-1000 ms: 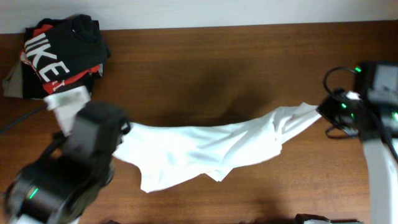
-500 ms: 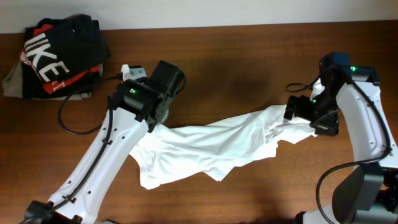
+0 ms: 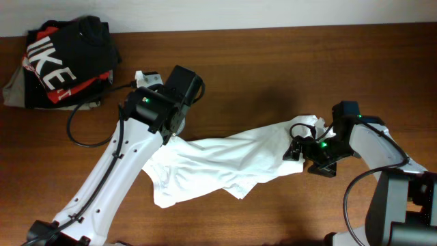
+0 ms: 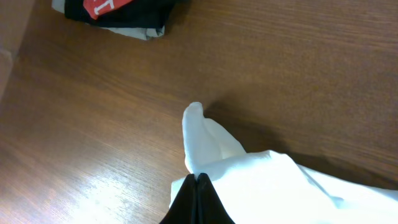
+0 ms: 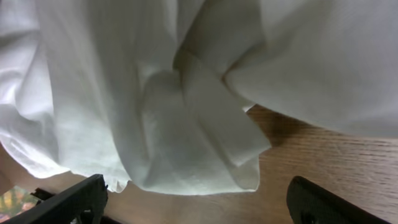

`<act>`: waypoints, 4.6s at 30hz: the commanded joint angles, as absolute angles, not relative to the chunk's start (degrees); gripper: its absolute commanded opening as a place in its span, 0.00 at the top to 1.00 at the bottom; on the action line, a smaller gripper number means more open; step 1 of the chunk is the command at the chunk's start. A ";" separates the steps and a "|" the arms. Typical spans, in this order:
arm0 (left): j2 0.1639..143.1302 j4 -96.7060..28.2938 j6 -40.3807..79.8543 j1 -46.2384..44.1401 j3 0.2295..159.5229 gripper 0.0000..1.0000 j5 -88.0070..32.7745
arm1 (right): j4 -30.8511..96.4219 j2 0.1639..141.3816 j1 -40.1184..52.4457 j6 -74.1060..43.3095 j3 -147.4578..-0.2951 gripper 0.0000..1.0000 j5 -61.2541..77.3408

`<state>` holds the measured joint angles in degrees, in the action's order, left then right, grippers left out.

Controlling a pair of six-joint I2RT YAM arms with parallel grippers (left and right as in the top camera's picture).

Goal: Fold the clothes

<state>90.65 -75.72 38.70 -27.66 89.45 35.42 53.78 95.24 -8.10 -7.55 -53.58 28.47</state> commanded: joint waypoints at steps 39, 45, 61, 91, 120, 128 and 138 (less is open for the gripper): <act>90.96 -75.50 39.42 -27.57 89.49 0.99 34.26 | 43.77 92.29 -3.95 -16.32 -60.95 0.07 18.20; 90.96 -75.48 39.42 -27.57 89.49 0.99 34.26 | 48.49 92.31 -7.77 -11.14 -60.01 0.12 16.86; 90.96 -75.72 39.42 -27.57 89.49 0.99 34.26 | 67.90 79.13 -5.74 -11.38 -72.20 0.96 17.30; 50.15 -88.38 40.73 -27.57 117.64 0.99 44.86 | 84.68 57.01 -5.74 -20.51 -109.62 0.96 5.28; 127.04 -61.76 18.02 -20.29 114.04 0.01 30.81 | 60.05 131.39 -6.46 -9.41 -109.67 0.39 0.78; 127.04 -62.24 18.02 -20.29 114.02 0.01 30.81 | 60.42 135.37 -6.52 -9.41 -109.56 0.48 -6.96; 127.04 -62.22 18.04 -20.29 114.02 0.01 30.79 | 60.88 135.39 -8.69 -9.21 -109.51 0.81 -2.70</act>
<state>128.90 -61.98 17.17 -20.58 113.80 31.42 60.71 134.85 -8.80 -9.02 -109.25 -3.60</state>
